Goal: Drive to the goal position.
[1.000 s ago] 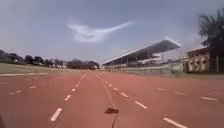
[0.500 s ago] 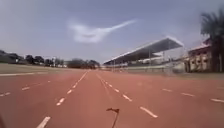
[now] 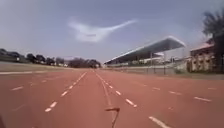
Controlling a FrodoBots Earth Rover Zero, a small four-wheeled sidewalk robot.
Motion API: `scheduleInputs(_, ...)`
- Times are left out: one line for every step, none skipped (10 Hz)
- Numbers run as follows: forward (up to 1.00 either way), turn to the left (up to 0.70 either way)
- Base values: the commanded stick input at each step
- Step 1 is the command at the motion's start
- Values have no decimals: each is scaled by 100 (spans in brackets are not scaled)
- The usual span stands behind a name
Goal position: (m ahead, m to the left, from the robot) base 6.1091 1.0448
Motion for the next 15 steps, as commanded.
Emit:
scheduleInputs(70, 0)
scheduleInputs(70, 0)
scheduleInputs(70, 0)
scheduleInputs(70, 0)
scheduleInputs(70, 0)
scheduleInputs(70, 0)
scheduleInputs(70, 0)
scheduleInputs(70, 0)
scheduleInputs(70, 6)
scheduleInputs(70, 23)
scheduleInputs(70, 35)
scheduleInputs(70, 35)
scheduleInputs(70, 35)
scheduleInputs(70, 19)
scheduleInputs(70, 2)
